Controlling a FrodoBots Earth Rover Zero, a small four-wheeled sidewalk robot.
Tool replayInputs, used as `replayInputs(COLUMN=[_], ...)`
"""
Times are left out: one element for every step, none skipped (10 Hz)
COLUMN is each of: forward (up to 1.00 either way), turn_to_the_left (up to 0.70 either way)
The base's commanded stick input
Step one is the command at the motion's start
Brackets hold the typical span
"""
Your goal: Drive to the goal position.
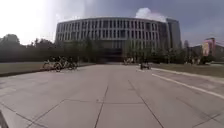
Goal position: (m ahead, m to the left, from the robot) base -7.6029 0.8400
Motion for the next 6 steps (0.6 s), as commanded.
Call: replayInputs(forward=[1.0,1.0,1.0,1.0,1.0,1.0], turn_to_the_left=[0.0,0.0,0.0,0.0,0.0,0.0])
